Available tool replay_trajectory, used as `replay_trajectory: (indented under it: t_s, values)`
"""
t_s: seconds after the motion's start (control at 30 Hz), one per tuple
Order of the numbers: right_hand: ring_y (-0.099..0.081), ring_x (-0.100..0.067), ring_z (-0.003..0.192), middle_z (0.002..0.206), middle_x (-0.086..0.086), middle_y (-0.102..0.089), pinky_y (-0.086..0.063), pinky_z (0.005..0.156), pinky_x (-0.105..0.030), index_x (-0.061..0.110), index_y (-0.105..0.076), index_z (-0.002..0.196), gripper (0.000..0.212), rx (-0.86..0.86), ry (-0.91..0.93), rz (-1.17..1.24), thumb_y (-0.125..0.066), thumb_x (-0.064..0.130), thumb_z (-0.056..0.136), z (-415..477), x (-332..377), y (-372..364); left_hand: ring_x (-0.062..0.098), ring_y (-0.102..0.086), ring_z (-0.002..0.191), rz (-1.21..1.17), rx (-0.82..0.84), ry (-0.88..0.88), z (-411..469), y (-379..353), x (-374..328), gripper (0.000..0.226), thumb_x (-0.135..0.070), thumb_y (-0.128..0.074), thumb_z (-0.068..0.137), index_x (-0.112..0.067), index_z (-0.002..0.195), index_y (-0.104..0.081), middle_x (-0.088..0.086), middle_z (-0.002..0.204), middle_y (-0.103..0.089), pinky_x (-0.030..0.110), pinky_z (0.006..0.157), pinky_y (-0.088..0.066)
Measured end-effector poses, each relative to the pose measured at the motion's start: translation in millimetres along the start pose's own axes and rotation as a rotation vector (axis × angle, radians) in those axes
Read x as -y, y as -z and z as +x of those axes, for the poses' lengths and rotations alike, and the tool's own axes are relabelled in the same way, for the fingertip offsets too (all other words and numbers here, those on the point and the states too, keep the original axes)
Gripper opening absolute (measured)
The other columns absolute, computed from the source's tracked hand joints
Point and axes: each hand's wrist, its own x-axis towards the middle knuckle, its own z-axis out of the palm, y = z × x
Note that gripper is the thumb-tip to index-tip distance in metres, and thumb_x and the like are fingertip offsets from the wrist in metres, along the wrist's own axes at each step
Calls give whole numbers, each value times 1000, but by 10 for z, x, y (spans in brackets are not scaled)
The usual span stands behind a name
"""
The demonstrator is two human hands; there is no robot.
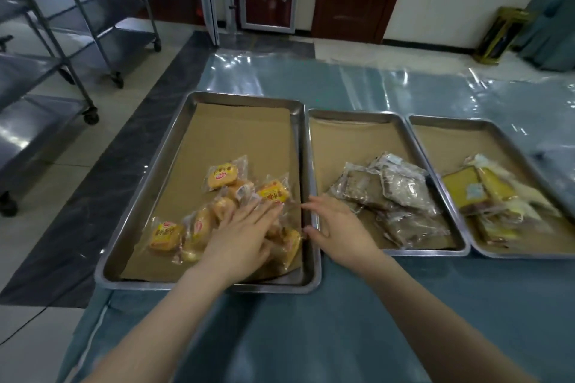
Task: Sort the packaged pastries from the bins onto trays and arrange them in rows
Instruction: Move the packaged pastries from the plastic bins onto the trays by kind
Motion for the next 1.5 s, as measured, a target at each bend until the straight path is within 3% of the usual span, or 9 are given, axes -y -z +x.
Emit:
replay_trajectory:
  t_s: [0.1, 0.23, 0.4, 0.7, 0.83, 1.0, 1.17, 1.33, 1.5]
  values:
    - [-40, -20, 134, 139, -1, -52, -22, 113, -27, 19, -57, 130, 44, 8, 96, -79, -64, 26, 87, -210, -341, 296, 11, -12, 143, 30, 6, -32, 182, 4, -466, 60, -33, -43, 93, -32, 148, -19, -10, 156, -18, 36, 116, -9]
    - [-53, -25, 119, 127, -4, -61, -37, 105, -34, 20, -59, 127, 46, -1, 159, -144, -68, 23, 82, -507, -876, 806, 12, -22, 140, 32, -12, -52, 476, -21, -1246, 57, -33, -44, 93, -29, 147, -25, -8, 153, -27, 38, 116, -18]
    - [-46, -22, 125, 134, -1, -56, -34, 107, -34, 20, -57, 129, 42, 28, 202, -246, -60, 31, 88, -817, -1554, 1523, 12, -34, 133, 77, -76, -72, 862, 40, -2178, 55, -34, -47, 91, -31, 144, -31, -10, 148, -36, 27, 110, -24]
    - [-50, -21, 121, 132, 2, -55, -40, 100, -36, 23, -54, 130, 37, -42, 236, -407, -49, 34, 94, -881, -2274, 2804, 11, -34, 132, 127, -258, -103, 1602, 528, -3184, 54, -38, -45, 93, -35, 144, -26, -13, 147, -35, 32, 110, -24]
    - [-49, -19, 122, 134, 3, -54, -42, 98, -39, 25, -53, 130, 37, -109, 203, -445, -51, 35, 94, -977, -2570, 3272, 10, -34, 133, 152, -311, -171, 1988, 657, -3567, 55, -38, -44, 94, -35, 145, -24, -14, 148, -34, 32, 110, -25]
    - [-49, -16, 121, 132, 5, -56, -38, 100, -30, 24, -55, 129, 36, -168, 152, -430, -52, 33, 94, -1251, -3169, 3919, 8, -38, 129, 127, -348, -216, 2416, 635, -4187, 53, -36, -45, 94, -33, 144, -29, -14, 144, -39, 26, 106, -28]
    - [-49, -6, 119, 130, 16, -55, -29, 97, -15, 34, -55, 127, 36, -221, 40, -378, -55, 38, 92, -1661, -4286, 4652, 4, -42, 124, 62, -351, -211, 2999, 352, -4959, 52, -35, -49, 93, -32, 143, -34, -16, 140, -43, 21, 102, -30]
    - [-53, -1, 107, 112, 31, -50, -39, 88, -20, 40, -58, 120, 32, -208, -44, -280, -61, 37, 89, -2001, -5547, 5322, 5, -41, 124, -77, -367, -121, 3692, -13, -5881, 49, -27, -54, 92, -30, 139, -40, -13, 138, -45, 6, 95, -19]
    - [-63, -12, 97, 115, 16, -61, -43, 79, -24, 36, -59, 120, 31, -227, -214, -241, -61, 31, 90, -2195, -6595, 5759, 0, -41, 120, -259, -366, -113, 4150, -269, -6738, 44, -26, -57, 91, -34, 133, -46, -19, 131, -46, 5, 94, -23]
